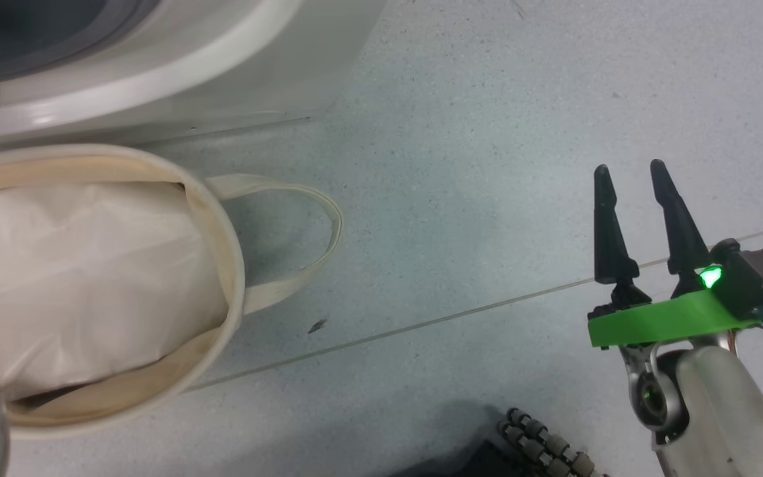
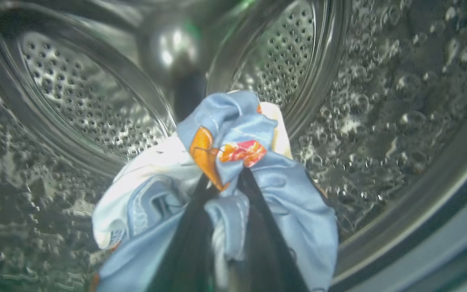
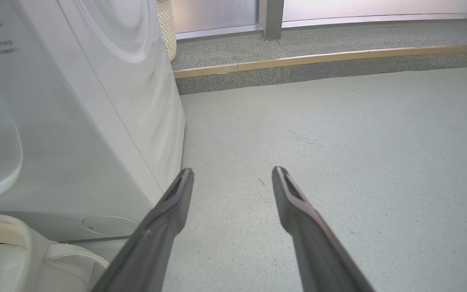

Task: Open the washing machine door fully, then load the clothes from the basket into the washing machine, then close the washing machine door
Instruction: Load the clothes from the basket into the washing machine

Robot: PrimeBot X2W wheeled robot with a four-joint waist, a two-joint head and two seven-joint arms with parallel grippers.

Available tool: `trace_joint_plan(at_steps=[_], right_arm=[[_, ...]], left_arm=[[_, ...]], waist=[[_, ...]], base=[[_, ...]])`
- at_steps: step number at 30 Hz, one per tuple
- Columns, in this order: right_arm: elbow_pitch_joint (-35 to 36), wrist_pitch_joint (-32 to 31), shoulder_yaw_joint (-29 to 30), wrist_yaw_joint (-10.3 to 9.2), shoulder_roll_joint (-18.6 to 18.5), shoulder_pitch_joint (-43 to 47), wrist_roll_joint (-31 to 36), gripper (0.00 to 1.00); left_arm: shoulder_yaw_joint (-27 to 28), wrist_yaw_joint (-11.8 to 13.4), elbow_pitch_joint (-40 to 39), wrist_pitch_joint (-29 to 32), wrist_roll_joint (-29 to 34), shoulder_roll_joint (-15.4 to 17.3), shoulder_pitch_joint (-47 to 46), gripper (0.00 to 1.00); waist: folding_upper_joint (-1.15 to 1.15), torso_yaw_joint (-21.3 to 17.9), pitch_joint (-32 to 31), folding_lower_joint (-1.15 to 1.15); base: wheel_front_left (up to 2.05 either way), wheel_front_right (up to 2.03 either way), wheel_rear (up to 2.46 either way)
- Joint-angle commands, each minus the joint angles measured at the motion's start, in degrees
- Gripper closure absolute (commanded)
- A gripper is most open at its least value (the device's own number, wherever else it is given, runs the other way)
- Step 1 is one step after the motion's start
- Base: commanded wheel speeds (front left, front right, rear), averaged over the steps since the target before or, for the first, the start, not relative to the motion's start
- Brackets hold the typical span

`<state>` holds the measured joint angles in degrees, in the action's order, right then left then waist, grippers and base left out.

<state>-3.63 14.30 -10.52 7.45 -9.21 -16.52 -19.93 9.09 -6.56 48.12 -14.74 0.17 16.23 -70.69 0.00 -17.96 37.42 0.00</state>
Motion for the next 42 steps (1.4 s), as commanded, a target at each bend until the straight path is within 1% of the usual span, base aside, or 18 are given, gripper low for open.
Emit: trace_joint_plan(at_steps=[1,2,4,7,11,12,13,16,18,21,24,26,27,30,34,37,39,42], right_arm=[[1.30,0.70,-1.16,0.03,0.12,1.17,0.81,0.00],[1.30,0.70,-1.21,0.03,0.29,1.17,1.09,0.00],[1.17,0.70,-1.23,0.03,0.67,1.28,1.51,0.00],[0.70,0.70,-1.30,0.03,1.18,1.43,1.63,0.00],[0.26,0.70,-1.64,0.03,1.52,1.02,1.41,0.00],[-0.03,0.70,-2.01,0.03,1.49,0.68,1.31,0.00],[-0.13,0.70,-2.18,0.03,1.43,0.49,1.21,0.00],[-0.47,0.70,-2.40,0.03,1.29,-0.06,0.94,0.00],[-1.11,0.70,-2.70,0.03,1.14,-0.43,0.78,0.00],[-2.11,0.70,-3.08,0.03,0.91,-1.31,0.42,0.00],[-3.32,0.70,-3.36,0.03,0.65,-2.18,0.17,0.00],[-4.29,0.70,-3.56,0.03,0.44,-2.61,0.07,0.00],[-4.29,0.70,-3.56,0.03,0.44,-2.61,0.07,0.00],[-5.48,0.70,-3.97,0.03,0.10,-2.95,-0.22,0.00],[-6.77,0.70,-4.95,0.03,-0.44,-2.64,-1.09,0.00],[-7.68,0.70,-5.84,0.03,-0.93,-2.13,-1.96,0.00],[-8.10,0.70,-6.30,0.03,-1.27,-1.72,-2.54,0.00],[-8.33,0.70,-7.12,0.03,-1.74,-1.26,-3.22,0.00]], left_arm=[[0.33,0.01,-2.57,-0.26,0.14,3.46,-2.45,0.01],[0.60,-0.10,-2.79,-0.26,-0.56,3.56,-2.61,0.00],[0.99,-0.04,-0.45,-0.26,-1.14,3.90,-2.31,0.00],[0.70,0.89,7.59,-0.26,-0.88,4.12,-2.53,0.00],[0.43,1.80,14.95,-0.26,-1.10,3.73,-3.40,0.00],[0.00,2.22,18.61,-0.26,-0.95,3.47,-3.62,0.00],[-0.21,2.29,19.65,-0.26,-0.91,3.38,-3.92,0.00],[-0.51,2.03,18.81,-0.26,-1.31,2.48,-3.52,0.00],[-0.95,1.27,19.33,-0.26,-1.65,1.62,-2.18,0.00],[-1.67,0.06,21.96,-0.26,-2.31,1.15,-0.86,0.00],[-1.64,-0.72,22.51,-0.26,-4.43,0.38,0.47,0.00],[-1.99,-0.86,21.47,-0.26,-7.68,-1.66,1.91,0.00],[-1.99,-0.86,21.47,-0.26,-7.68,-1.66,1.91,0.00],[-6.28,-0.89,15.40,-0.26,-12.19,-2.85,6.47,0.00],[-11.21,-0.91,4.54,-0.26,-18.94,-1.26,15.93,0.00],[-12.98,-0.91,-2.09,-0.26,-22.30,0.35,23.29,0.00],[-13.51,-0.91,-5.65,-0.26,-22.90,1.19,27.68,0.00],[-12.63,-0.91,-10.20,-0.26,-23.08,1.68,33.32,0.00]], waist=[[0.00,-0.01,-0.13,0.00],[0.00,0.01,-0.18,0.00],[0.00,0.14,-0.42,0.00],[0.00,0.19,-0.84,0.00],[0.00,0.69,-1.44,0.00],[0.00,1.04,-2.10,0.00],[0.00,1.20,-2.41,0.00],[0.00,1.96,-3.57,0.00],[0.00,2.57,-4.72,0.00],[0.00,3.54,-6.72,0.00],[0.00,4.71,-9.01,0.00],[0.00,5.58,-10.82,0.00],[0.00,5.58,-10.82,0.00],[0.00,6.91,-13.85,0.00],[0.00,8.58,-18.36,0.00],[0.00,9.75,-21.55,0.00],[0.00,10.61,-23.31,0.00],[0.00,11.65,-25.60,0.00]], base=[[0.12,0.12,0.12],[0.09,0.09,0.09],[0.04,0.04,0.04],[0.00,0.00,0.00],[0.00,0.00,0.00],[0.00,0.00,0.00],[0.00,0.00,0.00],[0.00,0.00,0.00],[0.00,0.00,0.00],[0.00,0.00,0.00],[0.00,0.00,0.00],[0.00,0.00,0.00],[0.00,0.00,0.00],[0.00,0.00,0.00],[0.00,0.00,0.00],[0.00,0.00,0.00],[0.00,0.00,0.00],[0.00,0.00,0.00]])
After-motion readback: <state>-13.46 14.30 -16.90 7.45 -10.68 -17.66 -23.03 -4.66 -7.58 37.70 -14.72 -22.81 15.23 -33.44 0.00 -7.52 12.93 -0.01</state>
